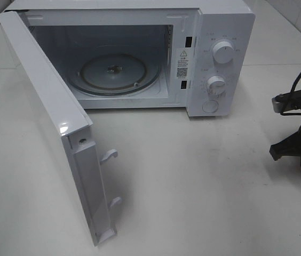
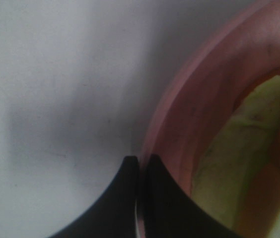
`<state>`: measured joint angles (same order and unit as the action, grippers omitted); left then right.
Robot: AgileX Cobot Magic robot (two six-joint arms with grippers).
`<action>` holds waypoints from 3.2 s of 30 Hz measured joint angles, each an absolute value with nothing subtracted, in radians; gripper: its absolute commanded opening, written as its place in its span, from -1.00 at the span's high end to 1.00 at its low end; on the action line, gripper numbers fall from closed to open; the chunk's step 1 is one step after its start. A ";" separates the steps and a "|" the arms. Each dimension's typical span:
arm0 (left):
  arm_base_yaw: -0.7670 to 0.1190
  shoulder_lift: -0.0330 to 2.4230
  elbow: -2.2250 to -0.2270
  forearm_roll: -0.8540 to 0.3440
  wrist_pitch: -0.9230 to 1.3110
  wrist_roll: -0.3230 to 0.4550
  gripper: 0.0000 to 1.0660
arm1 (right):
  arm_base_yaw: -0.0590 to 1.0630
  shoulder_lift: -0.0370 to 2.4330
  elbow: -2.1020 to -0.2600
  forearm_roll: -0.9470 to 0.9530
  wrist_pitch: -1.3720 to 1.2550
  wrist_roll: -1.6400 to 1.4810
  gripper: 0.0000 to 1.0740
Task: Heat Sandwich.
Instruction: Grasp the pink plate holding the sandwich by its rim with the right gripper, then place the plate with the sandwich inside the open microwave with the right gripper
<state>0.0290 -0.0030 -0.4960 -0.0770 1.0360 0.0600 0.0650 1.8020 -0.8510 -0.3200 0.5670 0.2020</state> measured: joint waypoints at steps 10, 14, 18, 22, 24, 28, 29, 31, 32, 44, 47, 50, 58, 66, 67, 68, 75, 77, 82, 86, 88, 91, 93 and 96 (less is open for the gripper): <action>0.029 -0.003 -0.496 -0.077 1.036 0.060 -0.90 | 0.096 1.794 -0.851 -0.407 0.619 0.271 0.99; 0.029 -0.003 -0.496 -0.077 1.036 0.060 -0.90 | 0.105 1.765 -0.851 -0.433 0.653 0.296 0.99; 0.029 -0.003 -0.496 -0.077 1.036 0.060 -0.90 | 0.109 1.743 -0.851 -0.445 0.684 0.306 0.99; 0.029 -0.003 -0.496 -0.077 1.036 0.060 -0.90 | 0.134 1.707 -0.851 -0.450 0.726 0.312 0.99; 0.029 -0.003 -0.496 -0.077 1.036 0.060 -0.90 | 0.156 1.681 -0.851 -0.451 0.746 0.312 0.99; 0.029 -0.003 -0.496 -0.077 1.036 0.060 -0.90 | 0.189 1.657 -0.851 -0.448 0.787 0.312 0.99; 0.029 -0.003 -0.496 -0.077 1.036 0.060 -0.90 | 0.199 1.652 -0.851 -0.447 0.797 0.312 0.99; 0.029 -0.003 -0.496 -0.077 1.036 0.060 -0.90 | 0.210 1.645 -0.851 -0.445 0.804 0.312 0.99; 0.029 -0.003 -0.496 -0.077 1.036 0.060 -0.90 | 0.231 1.627 -0.851 -0.445 0.816 0.312 0.99; 0.029 -0.003 -0.496 -0.077 1.036 0.060 -0.90 | 0.391 1.567 -0.851 -0.442 0.921 0.312 0.99; 0.029 -0.003 -0.496 -0.077 1.036 0.060 -0.90 | 0.422 1.561 -0.851 -0.440 0.930 0.312 0.98; 0.029 -0.003 -0.496 -0.077 1.036 0.060 -0.90 | 0.465 1.545 -0.851 -0.433 0.940 0.312 0.99; 0.029 -0.003 -0.496 -0.077 1.036 0.060 -0.90 | 0.591 1.511 -0.851 -0.417 0.984 0.312 0.99; 0.029 -0.003 -0.496 -0.077 1.036 0.060 -0.90 | 0.708 1.496 -0.851 -0.416 0.989 0.312 0.99; 0.029 -0.003 -0.496 -0.077 1.036 0.060 -0.90 | 0.708 1.496 -0.851 -0.416 0.989 0.312 0.99; 0.029 -0.003 -0.496 -0.077 1.036 0.060 -0.90 | 0.721 1.495 -0.851 -0.415 0.989 0.312 0.99; 0.029 -0.003 -0.496 -0.077 1.036 0.060 -0.90 | 0.810 1.486 -0.851 -0.411 0.989 0.311 0.99; 0.029 -0.003 -0.496 -0.077 1.036 0.060 -0.90 | 0.820 1.486 -0.851 -0.411 0.989 0.307 0.99; 0.029 -0.003 -0.496 -0.077 1.036 0.060 -0.90 | 0.877 1.486 -0.851 -0.411 0.987 0.269 0.99; 0.029 -0.003 -0.496 -0.077 1.036 0.060 -0.90 | 0.898 1.486 -0.851 -0.411 0.988 0.254 0.99; 0.029 -0.003 -0.496 -0.077 1.036 0.060 -0.90 | 0.914 1.486 -0.851 -0.411 0.986 0.225 0.99; 0.029 -0.003 -0.496 -0.077 1.036 0.060 -0.90 | 0.919 1.486 -0.851 -0.411 0.977 0.183 0.99; 0.029 -0.003 -0.496 -0.077 1.036 0.060 -0.90 | 0.919 1.486 -0.851 -0.411 0.970 0.152 0.99; 0.029 -0.003 -0.496 -0.077 1.036 0.060 -0.90 | 0.919 1.486 -0.851 -0.411 0.952 0.101 0.99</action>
<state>0.0290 -0.0030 -0.4960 -0.0770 1.0360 0.0600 0.9190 1.4860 -0.8510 -0.4110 0.9520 0.1010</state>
